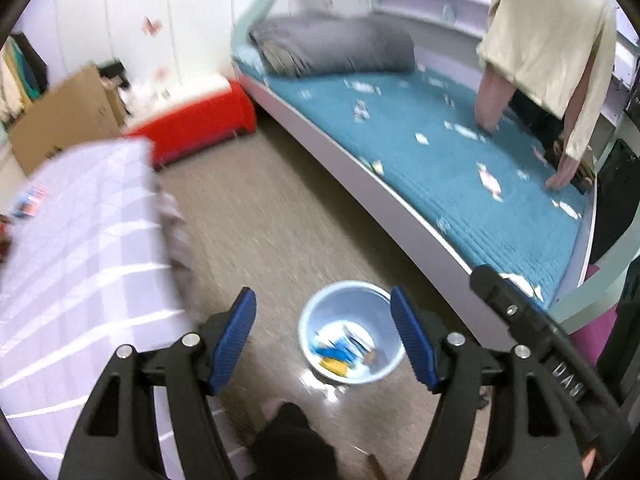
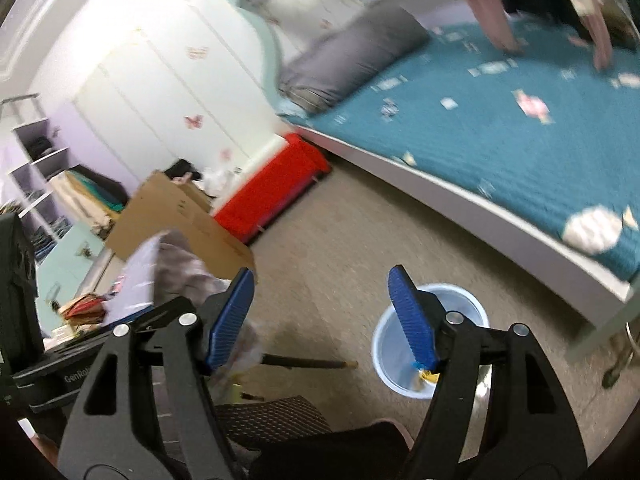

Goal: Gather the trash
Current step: 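Move both tools back toward the table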

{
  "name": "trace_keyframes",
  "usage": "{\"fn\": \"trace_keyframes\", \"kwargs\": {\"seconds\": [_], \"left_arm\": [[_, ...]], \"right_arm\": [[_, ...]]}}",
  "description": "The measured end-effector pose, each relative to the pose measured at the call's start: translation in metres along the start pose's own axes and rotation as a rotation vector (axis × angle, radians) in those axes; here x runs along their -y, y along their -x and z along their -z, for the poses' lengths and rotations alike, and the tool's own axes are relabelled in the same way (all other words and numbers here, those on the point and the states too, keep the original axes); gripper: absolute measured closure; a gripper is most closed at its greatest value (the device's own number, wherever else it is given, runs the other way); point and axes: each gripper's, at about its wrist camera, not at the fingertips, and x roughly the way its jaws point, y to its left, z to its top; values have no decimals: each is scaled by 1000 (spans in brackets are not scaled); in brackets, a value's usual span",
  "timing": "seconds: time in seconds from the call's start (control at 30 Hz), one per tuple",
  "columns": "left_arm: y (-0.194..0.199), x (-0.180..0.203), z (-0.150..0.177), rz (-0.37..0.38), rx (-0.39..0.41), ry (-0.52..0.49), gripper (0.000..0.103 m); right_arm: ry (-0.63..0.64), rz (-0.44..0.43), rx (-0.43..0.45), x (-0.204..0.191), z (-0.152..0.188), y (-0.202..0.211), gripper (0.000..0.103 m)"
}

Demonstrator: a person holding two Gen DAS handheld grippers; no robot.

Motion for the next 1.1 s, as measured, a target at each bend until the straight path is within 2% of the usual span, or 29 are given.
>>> {"fn": "trace_keyframes", "kwargs": {"seconds": [0.13, 0.3, 0.5, 0.63, 0.77, 0.83, 0.9, 1.0, 1.1], "left_arm": [[53, -39, 2, -53, 88, 38, 33], [103, -92, 12, -139, 152, 108, 32], [155, -179, 39, -286, 199, 201, 32], [181, -247, 60, -410, 218, 304, 31], [196, -305, 74, -482, 222, 398, 29], [201, -330, 80, -491, 219, 425, 28], [198, -348, 82, -487, 190, 415, 28], [185, -376, 82, -507, 162, 400, 28], [173, -393, 80, -491, 148, 396, 28]], "right_arm": [[88, -39, 17, -45, -5, 12, 32], [204, -121, 0, -117, -1, 11, 31], [336, -200, -58, -198, 16, -2, 28], [428, -245, -101, -253, 32, -20, 28], [509, -276, -138, -300, 45, -43, 28], [554, -283, -155, -321, 52, -54, 27], [609, -294, -176, -344, 61, -65, 23], [675, -303, -187, -368, 71, -78, 21], [709, -308, -200, -388, 76, -93, 21]]}}
